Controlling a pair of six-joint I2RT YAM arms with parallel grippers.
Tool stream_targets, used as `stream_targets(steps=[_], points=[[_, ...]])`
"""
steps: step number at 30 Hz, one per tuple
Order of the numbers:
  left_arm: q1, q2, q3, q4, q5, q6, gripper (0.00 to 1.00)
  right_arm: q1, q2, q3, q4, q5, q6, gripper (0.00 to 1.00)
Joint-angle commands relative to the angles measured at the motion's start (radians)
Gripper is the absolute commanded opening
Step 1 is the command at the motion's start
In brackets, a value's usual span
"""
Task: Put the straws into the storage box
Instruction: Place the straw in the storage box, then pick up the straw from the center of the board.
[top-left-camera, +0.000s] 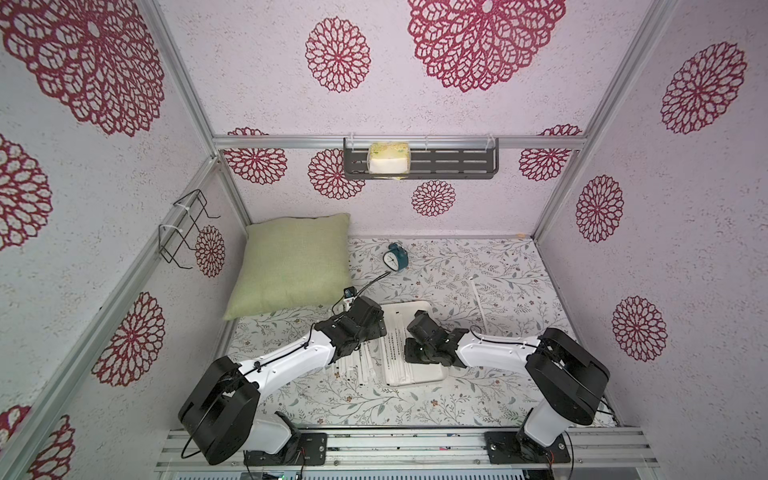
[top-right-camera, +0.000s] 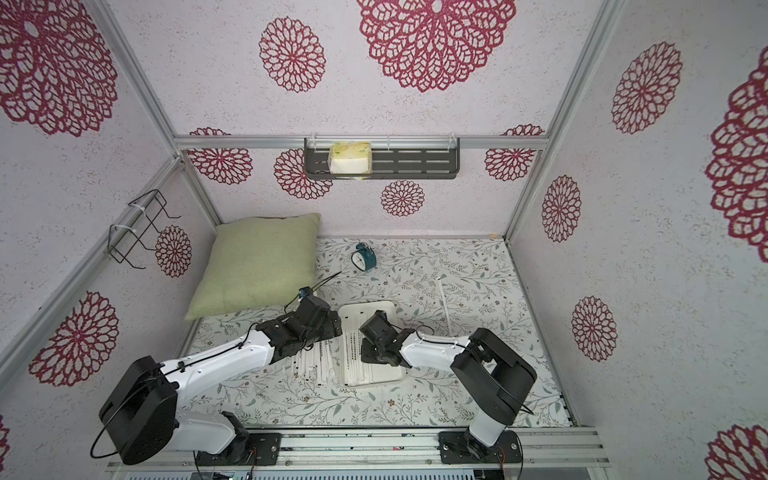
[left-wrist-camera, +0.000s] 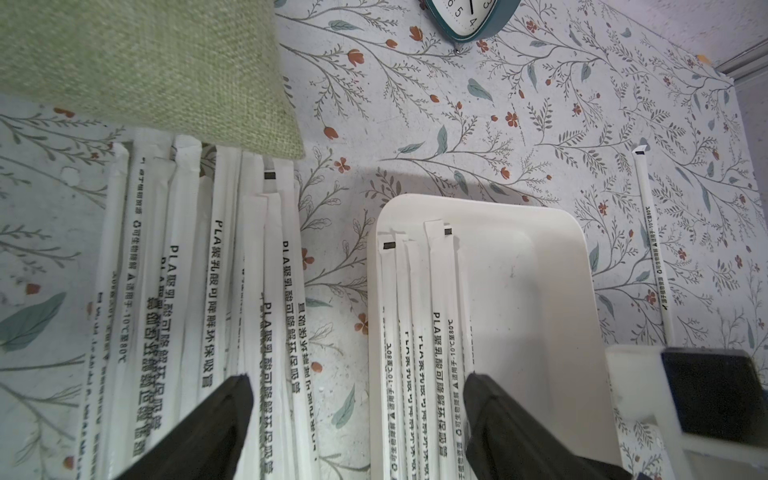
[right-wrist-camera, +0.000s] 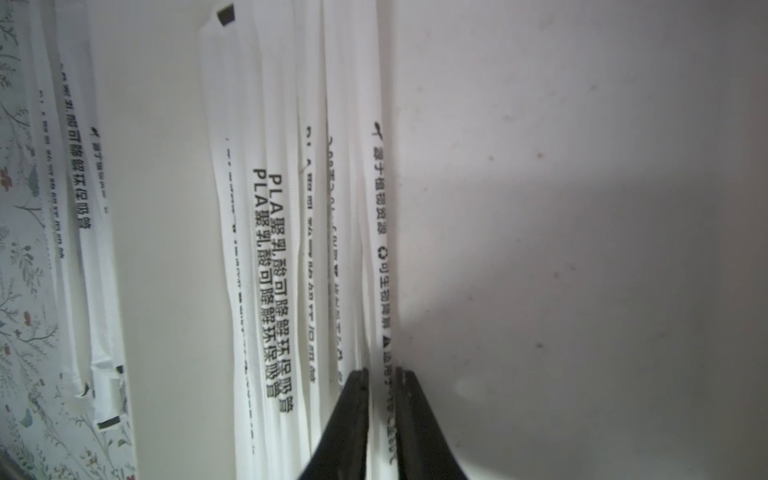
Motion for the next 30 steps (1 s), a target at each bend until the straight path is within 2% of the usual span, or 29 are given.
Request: stream_targets(steps=[1,10,16,20,23,26,28,30], points=[[-0.005,-0.001,0.022,-0.004,-0.016,0.013,0.87,-0.002,-0.030,0.039,-0.059,0.025,-0.031,0.21],[0.012,-0.021,0.043,-0.041,-0.035,0.032,0.87,-0.014,-0.086,0.090,-0.135,0.033,-0.038,0.28],[0.062,-0.056,0.068,-0.128,-0.032,0.066,0.86,-0.101,-0.164,0.113,-0.202,0.063,-0.101,0.29],[0.065,-0.076,0.070,-0.191,-0.007,0.088,0.87,-0.274,-0.213,0.097,-0.221,0.101,-0.226,0.30],[0.064,-0.109,0.039,-0.178,0.007,0.084,0.88,-0.451,-0.188,0.092,-0.221,0.109,-0.334,0.33],[0.064,-0.129,0.027,-0.154,0.004,0.060,0.89,-0.603,-0.169,0.072,-0.186,0.121,-0.384,0.38],[0.064,-0.126,0.038,-0.136,0.010,0.052,0.89,-0.675,-0.146,0.074,-0.158,0.113,-0.399,0.43],[0.062,-0.106,0.053,-0.116,0.025,0.045,0.89,-0.700,-0.103,0.090,-0.145,0.135,-0.413,0.45]])
